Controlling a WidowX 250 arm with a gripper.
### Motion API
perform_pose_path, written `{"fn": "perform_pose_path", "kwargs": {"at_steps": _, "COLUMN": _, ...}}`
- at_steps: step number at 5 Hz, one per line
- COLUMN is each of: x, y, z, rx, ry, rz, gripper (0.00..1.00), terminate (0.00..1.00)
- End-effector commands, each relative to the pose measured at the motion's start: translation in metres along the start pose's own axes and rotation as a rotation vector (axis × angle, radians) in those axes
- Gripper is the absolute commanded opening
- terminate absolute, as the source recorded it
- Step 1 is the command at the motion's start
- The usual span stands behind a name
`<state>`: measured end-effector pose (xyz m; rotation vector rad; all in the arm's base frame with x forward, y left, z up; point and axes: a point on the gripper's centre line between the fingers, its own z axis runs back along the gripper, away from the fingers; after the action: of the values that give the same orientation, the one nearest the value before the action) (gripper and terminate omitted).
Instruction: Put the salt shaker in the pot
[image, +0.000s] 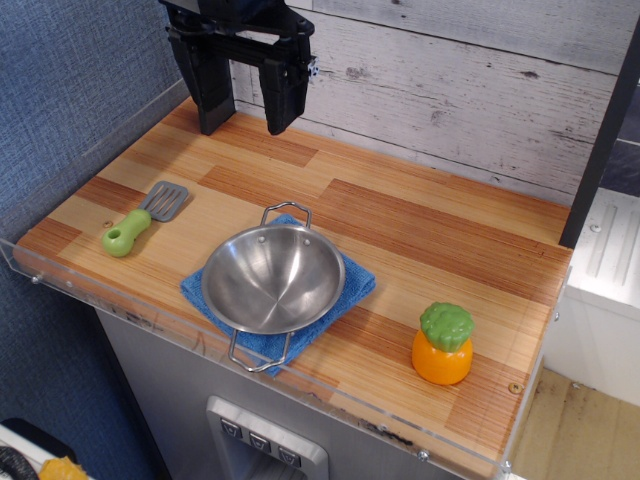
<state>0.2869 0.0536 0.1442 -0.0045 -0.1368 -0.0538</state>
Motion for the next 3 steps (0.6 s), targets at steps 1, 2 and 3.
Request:
{"fn": "perform_pose_path", "kwargs": {"at_steps": 1, "x": 0.0, "y": 0.0, "z": 0.0, "rx": 0.0, "ry": 0.0, "rz": 0.0, "gripper": 1.0, "terminate": 0.0}}
{"fn": "perform_pose_path", "kwargs": {"at_steps": 2, "x": -0.002, "y": -0.03, "z": -0.013, "rx": -0.03, "ry": 0.024, "rz": -0.076, "gripper": 1.0, "terminate": 0.0}}
{"fn": "perform_pose_path", "kwargs": {"at_steps": 3, "x": -0.002, "y": -0.045, "z": -0.03, "rx": -0.073, "ry": 0.048, "rz": -0.084, "gripper": 1.0, "terminate": 0.0}}
